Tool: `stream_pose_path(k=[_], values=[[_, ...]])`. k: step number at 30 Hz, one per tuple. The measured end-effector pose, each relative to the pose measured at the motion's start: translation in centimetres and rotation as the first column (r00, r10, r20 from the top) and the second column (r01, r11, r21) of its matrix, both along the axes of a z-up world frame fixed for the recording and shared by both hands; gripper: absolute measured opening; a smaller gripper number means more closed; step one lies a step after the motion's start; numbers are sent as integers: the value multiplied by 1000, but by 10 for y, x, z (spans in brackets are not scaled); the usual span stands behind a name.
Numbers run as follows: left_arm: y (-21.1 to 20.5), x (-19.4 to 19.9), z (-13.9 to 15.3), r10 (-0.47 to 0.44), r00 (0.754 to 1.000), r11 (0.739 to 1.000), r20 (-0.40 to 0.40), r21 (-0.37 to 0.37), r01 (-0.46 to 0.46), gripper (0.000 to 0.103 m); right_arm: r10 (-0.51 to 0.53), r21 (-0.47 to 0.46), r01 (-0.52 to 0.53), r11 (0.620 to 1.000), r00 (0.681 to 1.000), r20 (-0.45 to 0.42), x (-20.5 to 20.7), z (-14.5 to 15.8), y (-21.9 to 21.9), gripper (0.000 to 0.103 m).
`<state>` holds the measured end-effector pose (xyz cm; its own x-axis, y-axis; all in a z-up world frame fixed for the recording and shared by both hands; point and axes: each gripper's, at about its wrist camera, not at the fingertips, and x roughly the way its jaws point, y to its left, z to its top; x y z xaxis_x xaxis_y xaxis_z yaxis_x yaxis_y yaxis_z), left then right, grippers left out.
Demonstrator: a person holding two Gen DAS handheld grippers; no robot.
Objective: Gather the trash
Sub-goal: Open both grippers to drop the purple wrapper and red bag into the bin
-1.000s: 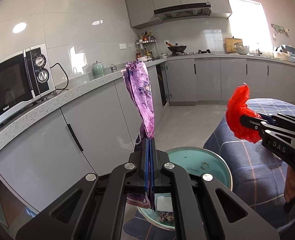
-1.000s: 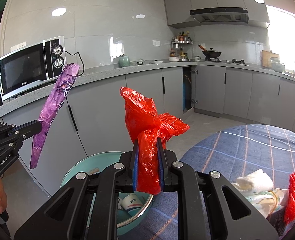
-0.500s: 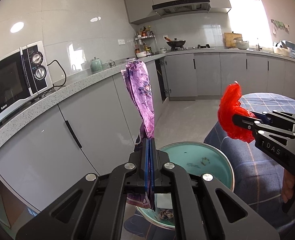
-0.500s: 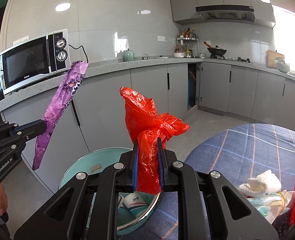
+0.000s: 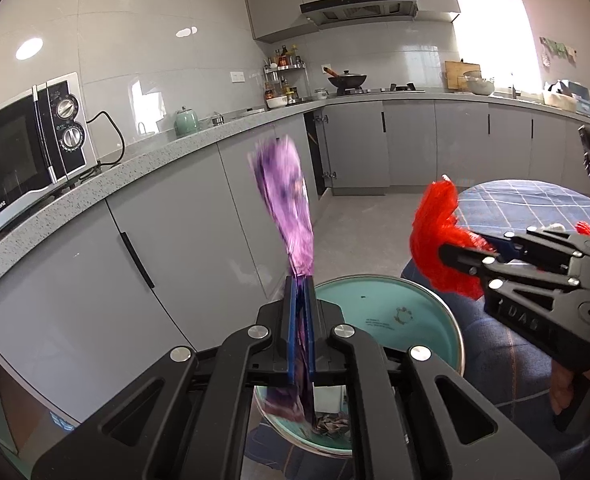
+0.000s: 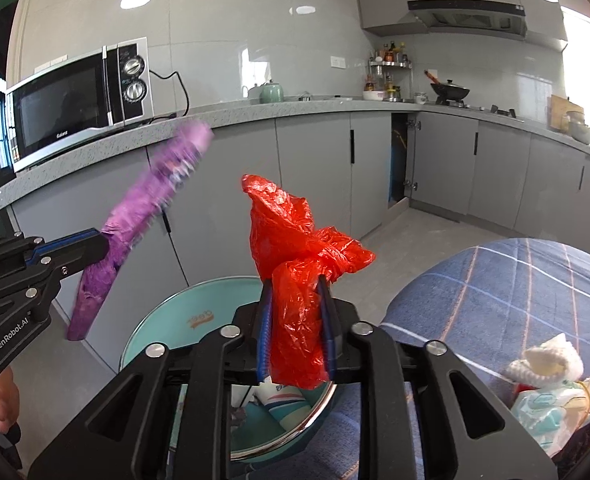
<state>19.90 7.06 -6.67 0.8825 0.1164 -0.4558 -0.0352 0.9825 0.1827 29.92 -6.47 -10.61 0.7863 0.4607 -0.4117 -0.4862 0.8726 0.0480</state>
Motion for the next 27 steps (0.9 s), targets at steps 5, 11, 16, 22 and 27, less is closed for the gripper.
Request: stream_pose_path(k=[5,11,16,22,27], values=[[-1,0,-2,3,1000,1000,0,0,-3,32,-3,5,3,1000,1000,-9,0,-2,0,41],[2,1,-1,15,1000,1000,2,-3,-15,39,-18,6,18,1000,1000,-10,-1,-2,-2,44],[3,0,-2,18,1000,1000,2,-8,-17,42,-24,5,24,1000,1000,-9,-3,-2,-5,48],[1,-2,-3,17,1000,1000,3,-11,-17,48,-30,6,30,1000,1000,-3,-6,-2,-7,49],[2,-2,-3,20,1000,1000,2,-14,-20,49,-37,10,37,999,999,-3,-9,-2,-12,50]])
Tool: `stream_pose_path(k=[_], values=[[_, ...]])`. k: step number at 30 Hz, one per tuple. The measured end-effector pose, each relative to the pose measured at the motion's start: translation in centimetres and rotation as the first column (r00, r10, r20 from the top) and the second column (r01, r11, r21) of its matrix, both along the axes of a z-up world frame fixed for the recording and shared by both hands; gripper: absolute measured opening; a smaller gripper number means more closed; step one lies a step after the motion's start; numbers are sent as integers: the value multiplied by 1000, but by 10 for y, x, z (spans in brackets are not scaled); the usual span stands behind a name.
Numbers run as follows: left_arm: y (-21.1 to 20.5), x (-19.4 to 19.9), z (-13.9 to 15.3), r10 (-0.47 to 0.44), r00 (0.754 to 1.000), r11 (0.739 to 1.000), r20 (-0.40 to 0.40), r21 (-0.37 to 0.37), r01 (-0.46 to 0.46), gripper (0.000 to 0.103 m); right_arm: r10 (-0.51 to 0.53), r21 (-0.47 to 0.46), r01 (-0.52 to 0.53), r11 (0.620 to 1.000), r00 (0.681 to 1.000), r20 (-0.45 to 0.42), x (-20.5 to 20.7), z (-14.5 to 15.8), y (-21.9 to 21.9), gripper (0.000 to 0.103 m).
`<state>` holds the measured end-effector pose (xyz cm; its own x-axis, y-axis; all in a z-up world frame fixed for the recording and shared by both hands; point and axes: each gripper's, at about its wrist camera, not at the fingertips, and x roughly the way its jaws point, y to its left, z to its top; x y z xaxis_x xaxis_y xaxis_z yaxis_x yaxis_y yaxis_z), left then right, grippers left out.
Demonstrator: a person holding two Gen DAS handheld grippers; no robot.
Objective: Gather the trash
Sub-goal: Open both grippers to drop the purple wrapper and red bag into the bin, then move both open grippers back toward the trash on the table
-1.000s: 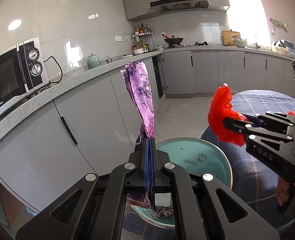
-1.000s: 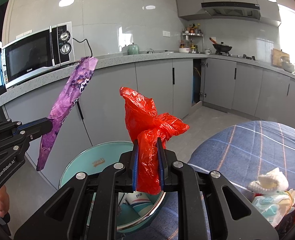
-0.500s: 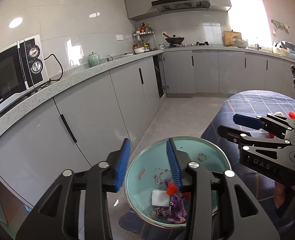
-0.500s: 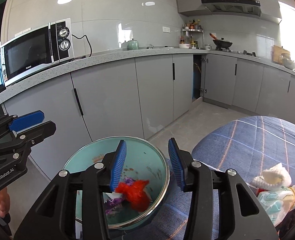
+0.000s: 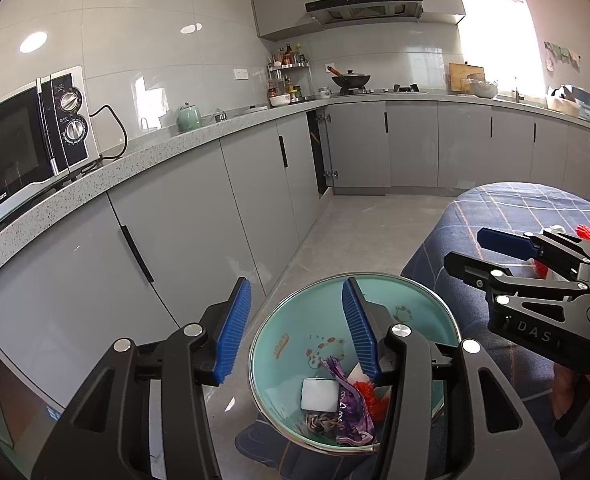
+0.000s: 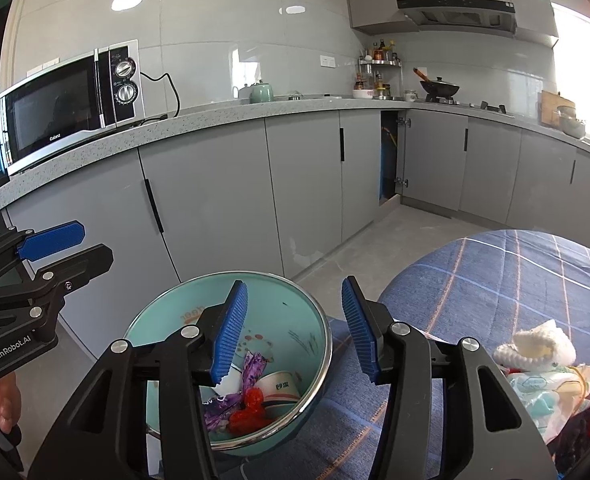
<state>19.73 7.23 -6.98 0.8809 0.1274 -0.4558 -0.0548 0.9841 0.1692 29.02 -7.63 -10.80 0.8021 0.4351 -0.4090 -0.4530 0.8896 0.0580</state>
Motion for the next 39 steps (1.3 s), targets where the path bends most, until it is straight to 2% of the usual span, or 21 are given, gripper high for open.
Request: stream_pose_path(k=[13,17,23,30,39], values=[[-5,-2,-1,-5,1000,1000,-2,-2,5,54,-25,-7,25,1000,1000,14,-14,3,-13,50],[-6,-1,-2,-2,1000,1000,-2,-12,2,61,-52,-14,52,999,998,18,-20,7,-17,50],[-13,0,-5,-16,1000,999,-14,-29,16,62,-95,-26,96,995,995,28,-34,13,-32,50],[-42,6,-12,-77,996,997,-40,-35,75,62,-182,-21,182,983,983,12,-52,16,-68,51],[-96,9,-16,-197,979,980,-47,-22,196,62,-309,-9,309,951,951,4,-76,13,-124,51]])
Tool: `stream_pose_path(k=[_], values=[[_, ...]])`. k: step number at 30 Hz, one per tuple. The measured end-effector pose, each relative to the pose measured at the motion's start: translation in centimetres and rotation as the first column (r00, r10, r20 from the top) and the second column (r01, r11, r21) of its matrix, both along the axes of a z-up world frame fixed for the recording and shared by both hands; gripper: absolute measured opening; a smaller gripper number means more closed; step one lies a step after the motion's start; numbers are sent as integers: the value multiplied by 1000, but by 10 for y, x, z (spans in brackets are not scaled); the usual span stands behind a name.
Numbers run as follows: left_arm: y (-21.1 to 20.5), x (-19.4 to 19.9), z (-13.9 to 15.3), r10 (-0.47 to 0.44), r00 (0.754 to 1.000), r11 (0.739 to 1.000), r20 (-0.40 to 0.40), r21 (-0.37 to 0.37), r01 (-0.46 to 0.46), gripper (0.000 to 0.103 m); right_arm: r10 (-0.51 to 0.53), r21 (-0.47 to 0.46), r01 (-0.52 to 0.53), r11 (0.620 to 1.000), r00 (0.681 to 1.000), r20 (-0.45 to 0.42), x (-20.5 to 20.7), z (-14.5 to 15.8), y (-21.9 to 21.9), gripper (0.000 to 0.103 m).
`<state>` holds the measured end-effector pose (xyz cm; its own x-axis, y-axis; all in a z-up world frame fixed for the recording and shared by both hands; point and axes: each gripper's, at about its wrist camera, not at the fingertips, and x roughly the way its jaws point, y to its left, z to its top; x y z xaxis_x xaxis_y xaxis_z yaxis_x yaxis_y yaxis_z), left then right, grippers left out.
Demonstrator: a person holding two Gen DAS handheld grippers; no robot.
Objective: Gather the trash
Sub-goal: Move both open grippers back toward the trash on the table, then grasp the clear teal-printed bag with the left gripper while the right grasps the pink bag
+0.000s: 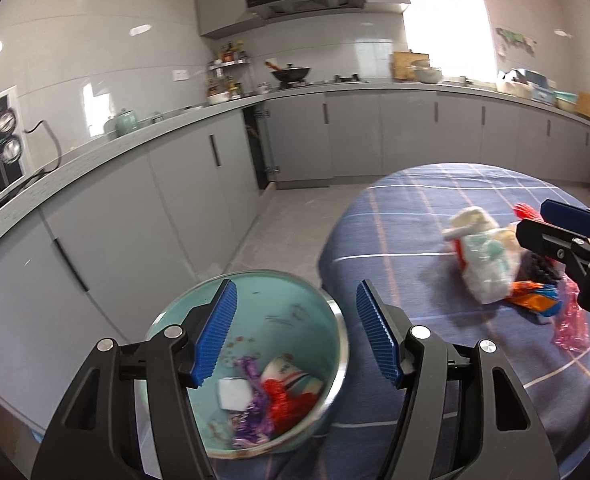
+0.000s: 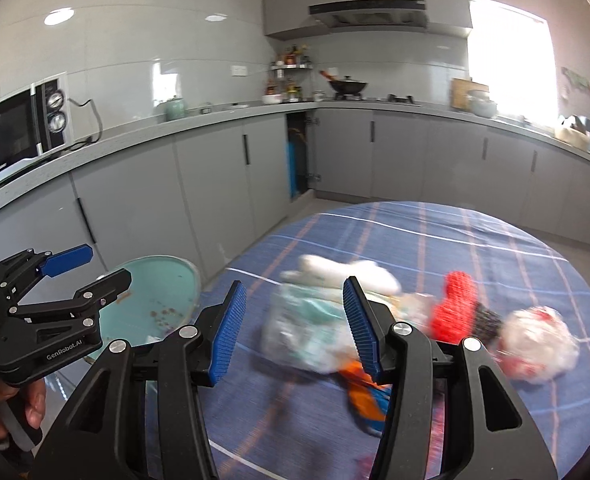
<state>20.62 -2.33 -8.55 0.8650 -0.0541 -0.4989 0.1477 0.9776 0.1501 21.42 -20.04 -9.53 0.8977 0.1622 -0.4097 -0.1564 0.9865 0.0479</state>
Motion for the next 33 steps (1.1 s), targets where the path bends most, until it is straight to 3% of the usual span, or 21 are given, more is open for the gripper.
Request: stream_pose_path(k=[7,13,26,27,28,30,33], values=[[-44,5,-3,-98,995,995,-2,9,98,62,-140,-3,140,990,990,-24,-26,-11,-50,55],[-79,15,-9,-163,986,987,-23,3,163,63,-258,20,261,965,962,-85,-33,-29,-86,57],[-123,34,-26,-284,955,959,-82,-19,284,62,-273,42,288,957,939,-207,-17,-56,-98,57],[-125,35,-28,-301,949,953,-93,-24,301,59,-273,40,288,957,938,-213,-17,-57,-99,56],[-128,35,-29,-317,943,948,-100,-28,316,48,-267,39,283,958,937,-226,-15,-58,-99,55],[-134,31,-33,-338,934,941,-112,-25,338,38,-254,41,273,961,935,-247,-14,-60,-98,40],[-139,26,-32,-386,916,922,-112,-41,384,25,-231,51,252,966,938,-259,-18,-61,-97,29]])
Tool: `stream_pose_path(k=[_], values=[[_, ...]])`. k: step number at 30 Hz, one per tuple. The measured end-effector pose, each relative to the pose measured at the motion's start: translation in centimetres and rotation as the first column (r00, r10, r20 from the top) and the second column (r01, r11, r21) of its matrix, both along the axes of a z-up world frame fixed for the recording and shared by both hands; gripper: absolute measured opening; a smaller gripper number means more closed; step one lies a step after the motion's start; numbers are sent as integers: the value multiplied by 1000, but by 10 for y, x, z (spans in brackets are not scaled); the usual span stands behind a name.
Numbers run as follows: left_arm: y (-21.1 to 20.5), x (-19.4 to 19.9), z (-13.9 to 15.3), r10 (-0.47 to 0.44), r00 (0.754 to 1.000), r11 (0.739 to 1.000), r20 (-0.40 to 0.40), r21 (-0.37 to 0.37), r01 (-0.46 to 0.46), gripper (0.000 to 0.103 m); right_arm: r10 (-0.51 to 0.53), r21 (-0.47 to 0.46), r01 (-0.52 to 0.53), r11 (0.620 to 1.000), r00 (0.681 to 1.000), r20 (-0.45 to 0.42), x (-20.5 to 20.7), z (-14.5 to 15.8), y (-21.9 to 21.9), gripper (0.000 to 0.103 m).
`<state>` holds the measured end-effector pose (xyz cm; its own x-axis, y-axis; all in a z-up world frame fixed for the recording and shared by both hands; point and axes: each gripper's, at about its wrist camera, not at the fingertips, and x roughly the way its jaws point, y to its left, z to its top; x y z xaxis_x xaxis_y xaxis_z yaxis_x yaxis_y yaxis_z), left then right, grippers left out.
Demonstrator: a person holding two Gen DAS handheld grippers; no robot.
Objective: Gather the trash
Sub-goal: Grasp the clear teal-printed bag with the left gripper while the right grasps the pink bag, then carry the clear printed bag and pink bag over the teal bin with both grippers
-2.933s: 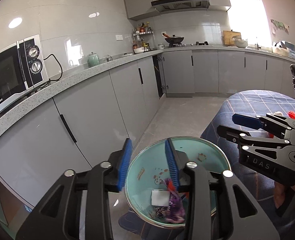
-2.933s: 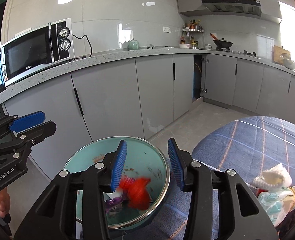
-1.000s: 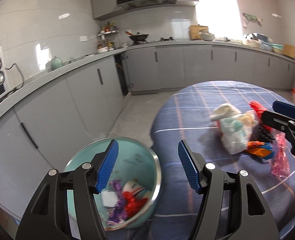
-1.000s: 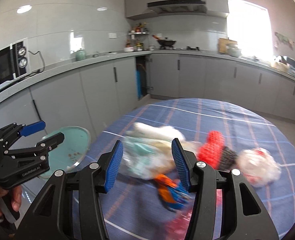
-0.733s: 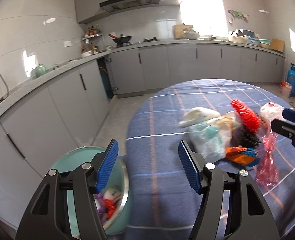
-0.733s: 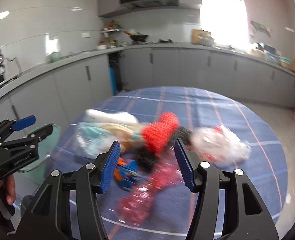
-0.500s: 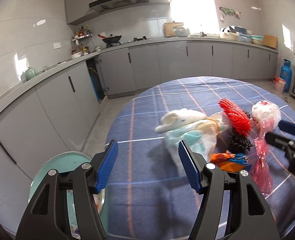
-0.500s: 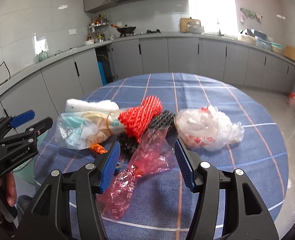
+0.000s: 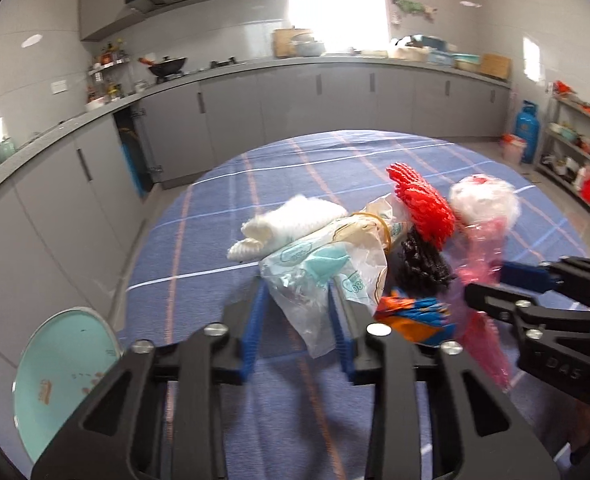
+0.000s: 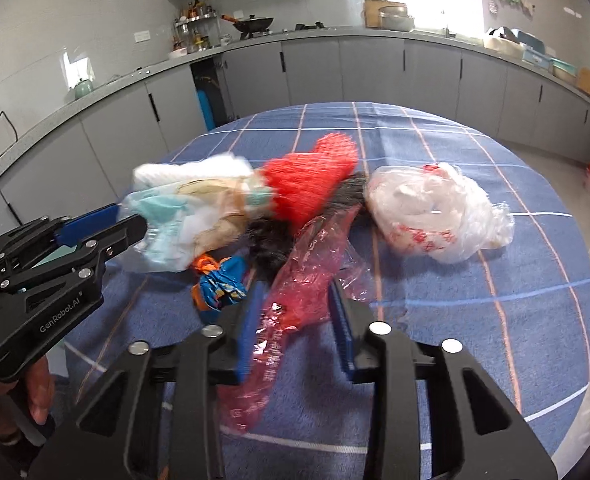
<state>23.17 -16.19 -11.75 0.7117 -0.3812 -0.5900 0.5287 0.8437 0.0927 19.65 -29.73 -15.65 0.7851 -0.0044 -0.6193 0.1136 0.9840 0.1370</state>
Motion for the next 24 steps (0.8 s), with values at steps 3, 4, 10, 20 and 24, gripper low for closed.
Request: stream_pose_path(k=[3,4,10,20,24], values=[[-3,-8,5,-24,999,1000,27,9,24,15,20,-2,-20,1000,1000,13,-8,3,2,22],[-2,-9,6,-24,999,1000,32,10,24,14,26,-4,-26,1000,999,23,-12,5,3,21],[5,-26,23,-22,997,999,67,-24,24,10,40,-16,-38,999,995,87,-33,22,3,16],[36,-54,47,66,989,993,130,-103,-53,7,61,-45,-55,997,988,140,-44,36,7,16],[49,-57,55,105,984,988,142,-129,-86,7,81,-50,-73,996,981,175,-45,47,13,16]])
